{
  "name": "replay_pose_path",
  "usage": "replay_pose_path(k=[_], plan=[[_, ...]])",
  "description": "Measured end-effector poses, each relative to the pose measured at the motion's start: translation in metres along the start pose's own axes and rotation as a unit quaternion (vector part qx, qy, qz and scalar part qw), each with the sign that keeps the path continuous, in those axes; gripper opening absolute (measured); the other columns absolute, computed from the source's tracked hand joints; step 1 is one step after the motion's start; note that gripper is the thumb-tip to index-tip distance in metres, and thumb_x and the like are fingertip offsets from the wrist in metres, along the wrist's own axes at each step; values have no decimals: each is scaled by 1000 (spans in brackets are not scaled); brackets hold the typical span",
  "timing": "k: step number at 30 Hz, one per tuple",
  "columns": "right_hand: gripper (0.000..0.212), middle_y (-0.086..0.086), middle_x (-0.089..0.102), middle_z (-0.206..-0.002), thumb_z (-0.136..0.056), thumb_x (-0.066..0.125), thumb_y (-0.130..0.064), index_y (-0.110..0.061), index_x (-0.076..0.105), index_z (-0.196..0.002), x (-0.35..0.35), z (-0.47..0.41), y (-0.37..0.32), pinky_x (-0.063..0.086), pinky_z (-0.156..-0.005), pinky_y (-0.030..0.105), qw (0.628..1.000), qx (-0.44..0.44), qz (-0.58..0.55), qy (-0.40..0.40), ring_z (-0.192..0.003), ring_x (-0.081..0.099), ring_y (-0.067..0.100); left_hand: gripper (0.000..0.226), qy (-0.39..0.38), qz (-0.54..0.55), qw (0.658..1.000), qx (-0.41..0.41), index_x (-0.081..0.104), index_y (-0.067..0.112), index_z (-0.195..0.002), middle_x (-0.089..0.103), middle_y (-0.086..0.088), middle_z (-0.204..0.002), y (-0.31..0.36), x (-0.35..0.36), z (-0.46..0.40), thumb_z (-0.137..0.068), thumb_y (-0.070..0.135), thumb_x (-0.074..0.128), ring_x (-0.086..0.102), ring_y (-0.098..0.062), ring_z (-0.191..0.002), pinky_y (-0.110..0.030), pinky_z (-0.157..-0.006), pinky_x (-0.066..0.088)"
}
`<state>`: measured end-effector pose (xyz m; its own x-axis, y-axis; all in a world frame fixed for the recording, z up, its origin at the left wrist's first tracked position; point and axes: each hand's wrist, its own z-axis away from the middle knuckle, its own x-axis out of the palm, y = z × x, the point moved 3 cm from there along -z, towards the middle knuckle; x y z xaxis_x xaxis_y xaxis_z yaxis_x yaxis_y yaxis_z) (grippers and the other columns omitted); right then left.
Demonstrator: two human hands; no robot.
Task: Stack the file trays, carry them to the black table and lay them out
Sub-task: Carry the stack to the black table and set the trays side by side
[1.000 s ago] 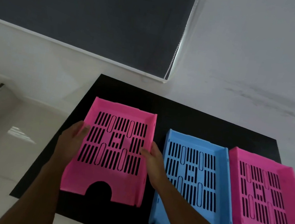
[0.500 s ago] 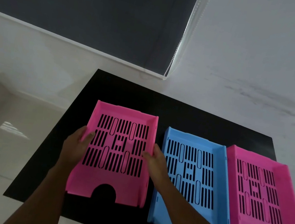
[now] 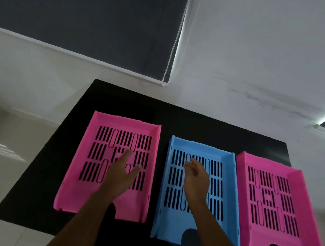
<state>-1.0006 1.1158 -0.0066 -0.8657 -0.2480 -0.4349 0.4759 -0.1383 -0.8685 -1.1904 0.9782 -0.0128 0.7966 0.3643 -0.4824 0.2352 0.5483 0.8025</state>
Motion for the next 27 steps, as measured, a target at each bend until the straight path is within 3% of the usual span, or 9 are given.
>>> replay_pose_path(k=[5,8,12,14,16,18,21,25,27], plan=[[36,8,68,-125,-99,53,-8,-10,61,-134,-85,-8,32,60,-88,41,990,44,27,130,-102,69,24,88,-85,15,996,6,5,24,-164,19,-7,-171,14,65,10,-98,34,62,26,-31,-154,-51,-121,25],[12,13,68,-97,-97,55,-5,-5,62,-106,-130,-13,52,51,-55,21,983,57,73,157,-71,63,13,98,-96,8,995,-6,-2,27,-163,13,-7,-172,9,88,13,-95,37,66,22,-32,-155,-55,-123,24],[35,18,61,-119,-88,61,-36,-17,54,-116,-156,-20,90,60,-84,47,979,82,144,116,-105,65,35,95,-69,12,998,5,1,24,-164,18,-7,-171,13,104,14,-95,25,68,27,-31,-154,-53,-123,27],[30,12,61,-106,-95,64,-27,-6,57,-116,-161,-13,94,58,-81,39,983,82,144,84,-99,65,33,90,-54,1,998,10,6,22,-164,26,-9,-168,15,110,16,-97,18,66,36,-29,-150,-49,-121,29],[14,3,58,-84,-99,62,-20,-6,61,-98,-166,-11,106,51,-61,24,987,71,133,58,-74,62,22,84,-37,-18,999,5,11,25,-162,42,-22,-159,14,115,15,-97,15,64,62,-27,-127,-51,-112,44],[13,-2,55,-80,-99,62,-20,-8,62,-96,-170,-12,112,40,-53,14,989,46,132,46,-65,54,7,78,-17,-24,1000,-3,18,25,-162,62,-31,-135,14,119,18,-99,14,62,75,-21,-85,-45,-85,63],[10,1,59,-93,-98,63,-23,-15,57,-102,-172,-15,115,40,-51,11,989,18,142,35,-67,54,2,69,15,-26,1000,-8,26,23,-160,67,-13,-76,13,122,21,-100,15,60,43,-1,-38,-16,-43,50],[25,-6,59,-104,-100,60,-21,-20,57,-125,-170,-16,122,52,-84,27,988,-29,151,10,-88,62,10,62,33,-25,999,-8,36,21,-156,42,2,-55,10,124,21,-99,16,62,30,-2,-31,-11,-36,37],[21,-7,64,-98,-101,57,-23,-18,60,-122,-168,-19,128,58,-83,33,988,-30,154,-1,-84,66,11,60,47,-24,999,-2,41,17,-154,43,1,-55,13,124,23,-98,16,64,31,-2,-34,-11,-36,36]])
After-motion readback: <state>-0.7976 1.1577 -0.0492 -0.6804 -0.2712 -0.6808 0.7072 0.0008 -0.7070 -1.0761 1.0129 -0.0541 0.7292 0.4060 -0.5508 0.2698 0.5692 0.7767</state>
